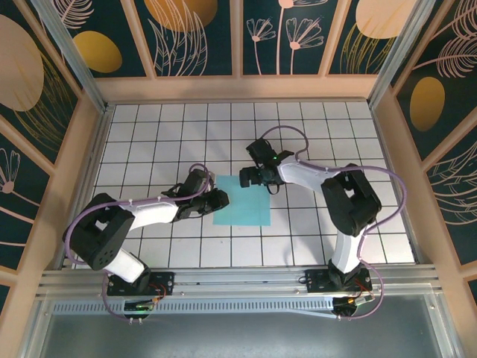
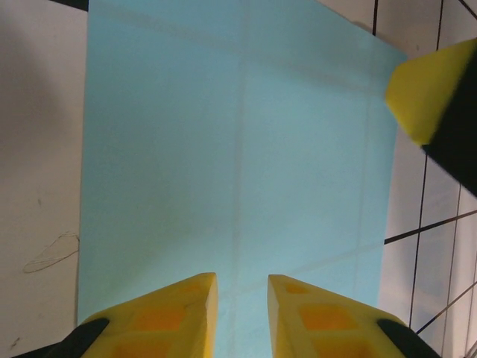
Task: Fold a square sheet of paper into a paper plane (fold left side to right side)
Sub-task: Pick up the square sheet of paper from the center of the table.
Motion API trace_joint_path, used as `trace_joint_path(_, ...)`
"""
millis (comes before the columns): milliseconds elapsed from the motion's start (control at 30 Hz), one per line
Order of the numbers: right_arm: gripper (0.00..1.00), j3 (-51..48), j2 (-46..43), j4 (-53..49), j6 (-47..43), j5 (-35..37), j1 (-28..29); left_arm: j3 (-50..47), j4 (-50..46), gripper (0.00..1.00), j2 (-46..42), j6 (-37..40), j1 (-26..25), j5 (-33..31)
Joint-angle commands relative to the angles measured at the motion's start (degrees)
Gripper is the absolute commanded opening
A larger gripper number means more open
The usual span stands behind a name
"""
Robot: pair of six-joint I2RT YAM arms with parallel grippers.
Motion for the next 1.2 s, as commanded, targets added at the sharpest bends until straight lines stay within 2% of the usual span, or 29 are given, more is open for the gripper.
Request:
trace_joint_path(0,0.97,2.4,2.0,-2.1,0.3,2.2,0.8,-1.0,-0.7,0.24,1.8,0.9,-0.2,1.1)
trace_joint_path(233,0.98,2.8,4.3,-2.4,0.8,2.1,0.9,-2.8,2.2,0.2,4.0,-0.8,-0.5,2.0)
trace_joint_path(433,0.98,2.5,5.3,-2.7,0.8,-0.8,1.2,-3.1,2.5,0.19,5.4,-0.6,-0.6,1.8)
trace_joint_path(700,0.92,2.1,3.5,-3.4,0.9,-4.8,1.9,-2.7,1.6,0.19,5.5,-0.5,-0.7,1.1)
trace_joint_path(933,0.83,2.4,1.8,-4.8,1.1,-6.6,3.3,-2.0,2.2,0.19,5.3,-1.0,-0.7,1.3)
trace_joint_path(1167,0.68,2.8,1.8,-5.1,1.1,-9.3,4.1,-1.3,2.1,0.19,5.5,-1.1,-0.7,1.4)
